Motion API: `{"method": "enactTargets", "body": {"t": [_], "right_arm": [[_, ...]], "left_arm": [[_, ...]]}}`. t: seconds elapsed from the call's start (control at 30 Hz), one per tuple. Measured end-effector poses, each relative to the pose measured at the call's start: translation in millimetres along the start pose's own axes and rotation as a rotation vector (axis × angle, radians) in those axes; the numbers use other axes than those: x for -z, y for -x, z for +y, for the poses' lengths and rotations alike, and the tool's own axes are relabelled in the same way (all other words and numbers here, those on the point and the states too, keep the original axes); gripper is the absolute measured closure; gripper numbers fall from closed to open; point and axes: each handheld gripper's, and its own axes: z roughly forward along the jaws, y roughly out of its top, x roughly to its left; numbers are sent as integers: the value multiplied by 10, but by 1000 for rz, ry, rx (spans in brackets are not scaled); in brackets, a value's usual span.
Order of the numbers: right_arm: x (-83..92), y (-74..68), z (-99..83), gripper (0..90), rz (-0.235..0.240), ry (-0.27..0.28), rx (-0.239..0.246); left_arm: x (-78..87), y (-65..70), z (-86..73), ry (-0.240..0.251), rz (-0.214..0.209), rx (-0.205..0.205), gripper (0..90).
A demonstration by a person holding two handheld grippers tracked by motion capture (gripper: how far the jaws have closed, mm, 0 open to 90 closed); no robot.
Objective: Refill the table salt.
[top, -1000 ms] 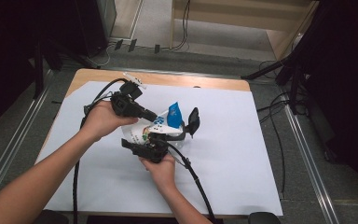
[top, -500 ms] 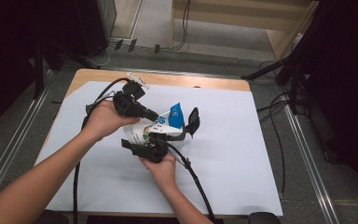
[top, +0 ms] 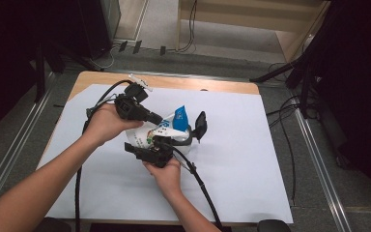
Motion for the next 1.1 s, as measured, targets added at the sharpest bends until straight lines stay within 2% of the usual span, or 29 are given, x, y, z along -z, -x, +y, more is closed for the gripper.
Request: {"method": "enactTargets", "body": {"t": [0.33,0.47,0.77,1.1], "right_arm": [[-12,-13,19,586,-1,-7,-19],[-22,-7,37,587,-4,-11,-8],[-32,-11,55,588,16,5,-14],[-35,-13,57,589,12,3,-15]], "left_arm": [[5,-5,-2,2,0,0,898],[18,-20,-4,7,-1,4,898],[38,-9,8,15,6,-2,896],[39,-9,4,13,5,1,896]]}}
